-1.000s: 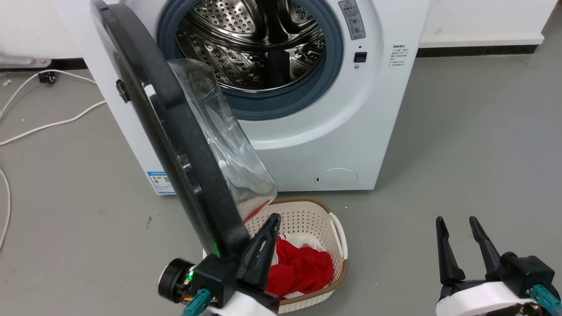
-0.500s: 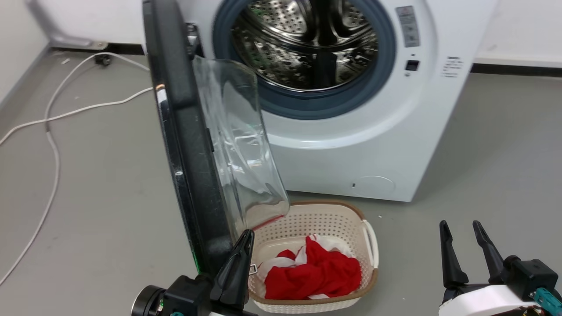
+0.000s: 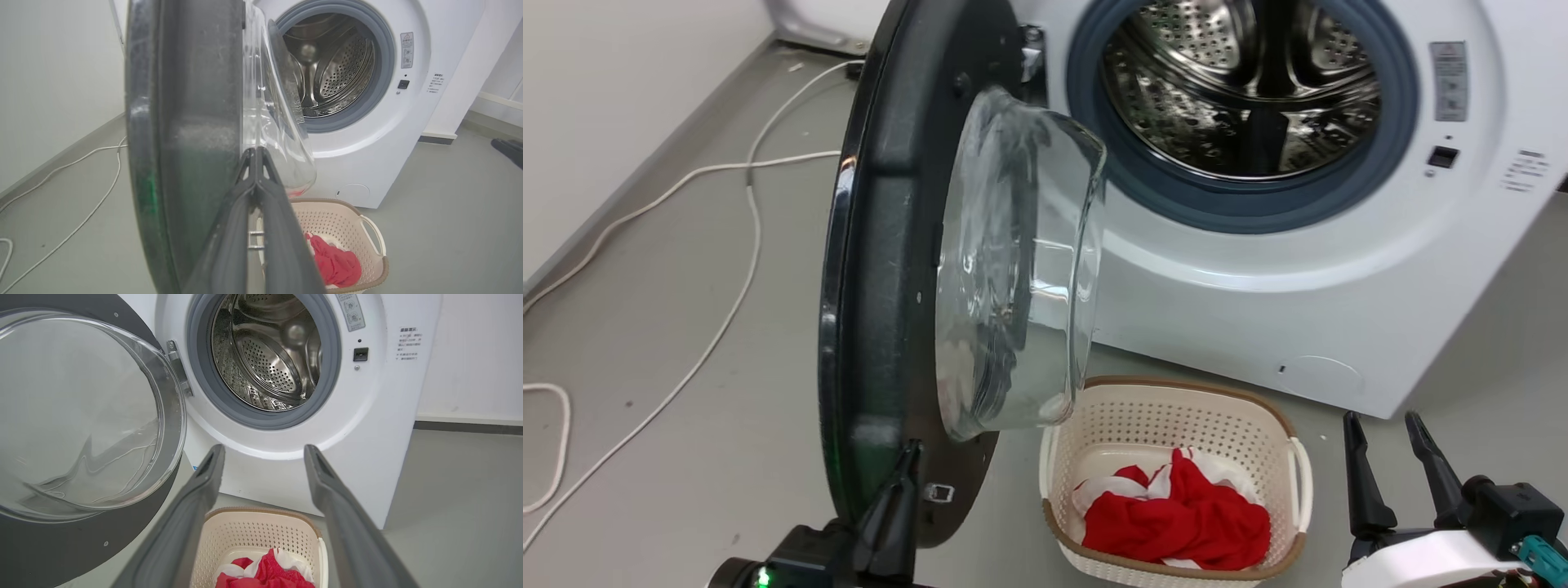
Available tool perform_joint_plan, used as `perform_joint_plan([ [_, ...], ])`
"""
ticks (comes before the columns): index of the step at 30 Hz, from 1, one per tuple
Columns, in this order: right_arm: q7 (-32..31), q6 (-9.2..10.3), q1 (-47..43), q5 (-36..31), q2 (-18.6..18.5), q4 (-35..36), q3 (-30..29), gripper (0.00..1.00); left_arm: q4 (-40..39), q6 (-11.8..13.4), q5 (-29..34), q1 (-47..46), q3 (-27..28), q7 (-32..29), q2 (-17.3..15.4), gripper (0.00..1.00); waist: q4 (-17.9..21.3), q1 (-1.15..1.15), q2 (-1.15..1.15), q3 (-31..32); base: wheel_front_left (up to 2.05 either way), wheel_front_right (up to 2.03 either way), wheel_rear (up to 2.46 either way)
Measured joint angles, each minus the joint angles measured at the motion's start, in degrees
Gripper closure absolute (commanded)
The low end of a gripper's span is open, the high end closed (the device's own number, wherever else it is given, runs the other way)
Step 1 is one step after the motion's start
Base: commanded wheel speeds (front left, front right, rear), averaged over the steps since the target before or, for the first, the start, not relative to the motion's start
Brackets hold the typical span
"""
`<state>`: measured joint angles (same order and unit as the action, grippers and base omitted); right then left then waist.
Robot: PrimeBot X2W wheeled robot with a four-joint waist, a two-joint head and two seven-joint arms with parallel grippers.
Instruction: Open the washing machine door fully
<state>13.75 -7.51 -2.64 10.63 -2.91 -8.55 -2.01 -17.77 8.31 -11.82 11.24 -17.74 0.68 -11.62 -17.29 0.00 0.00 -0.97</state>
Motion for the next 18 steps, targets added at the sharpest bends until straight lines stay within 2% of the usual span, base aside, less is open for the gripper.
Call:
perform_joint_plan([
  [8,-0.16,0.00,0.19,-0.01,0.00,-0.07,0.11,0.00,2.86,1.48,-0.60,-0.94,4.36,1.86,-1.38,1.00,-2.97,0.00,0.00,-1.11,0.00,0.00,0.00],
  [18,-0.87,0.00,1.31,-0.58,-0.01,0.67,0.03,0.00,9.54,2.78,-3.13,-5.35,11.72,5.34,-4.05,1.00,-2.67,0.01,0.00,-3.11,0.00,0.00,0.00],
])
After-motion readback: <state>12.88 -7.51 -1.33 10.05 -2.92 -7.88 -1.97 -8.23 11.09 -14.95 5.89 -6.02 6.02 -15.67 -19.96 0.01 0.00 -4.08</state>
